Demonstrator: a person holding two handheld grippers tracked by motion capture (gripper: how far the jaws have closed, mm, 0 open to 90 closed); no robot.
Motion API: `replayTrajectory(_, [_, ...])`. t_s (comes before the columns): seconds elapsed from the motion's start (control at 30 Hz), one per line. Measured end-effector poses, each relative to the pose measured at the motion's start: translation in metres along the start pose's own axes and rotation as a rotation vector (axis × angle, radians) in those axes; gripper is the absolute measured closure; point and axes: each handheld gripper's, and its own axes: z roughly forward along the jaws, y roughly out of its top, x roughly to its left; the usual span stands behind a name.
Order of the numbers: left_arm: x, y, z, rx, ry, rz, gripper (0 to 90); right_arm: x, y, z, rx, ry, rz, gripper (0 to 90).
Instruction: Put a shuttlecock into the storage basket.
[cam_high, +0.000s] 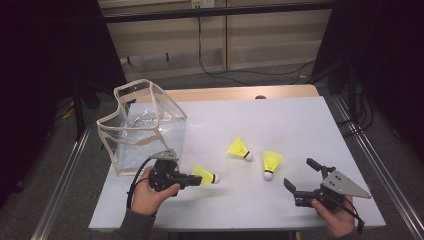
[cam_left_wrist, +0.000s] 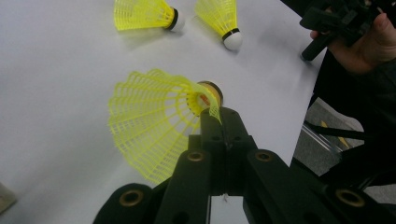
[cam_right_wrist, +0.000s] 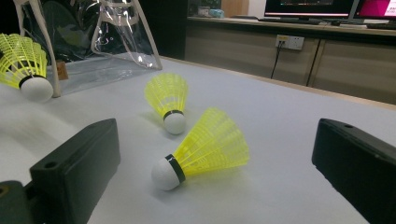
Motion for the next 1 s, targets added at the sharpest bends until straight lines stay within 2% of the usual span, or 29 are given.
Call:
replayTrajectory(0.07, [-0.001, 0.004, -0.002, -0.002, 0.004, -0.008, 90.0, 0.000, 0.000, 0.000, 0.001, 0.000, 0.001, 0.9])
replayTrajectory(0.47, [-0.011, 0.020, -0.008, 0.009, 0.014, 0.007, 90.0, 0.000, 0.001, -0.004, -0.011, 0.004, -0.005, 0.8])
replayTrajectory(0.77, [-0.012, 0.034, -0.017, 0.012, 0.035, -0.004, 90.0, 0.000, 0.000, -0.004, -0.007, -0.002, -0.007, 0.7])
replayTrajectory(1.0, [-0.013, 0.040, -0.021, 0.014, 0.046, 0.003, 90.0, 0.001, 0.000, -0.007, -0.010, -0.004, -0.006, 0.8])
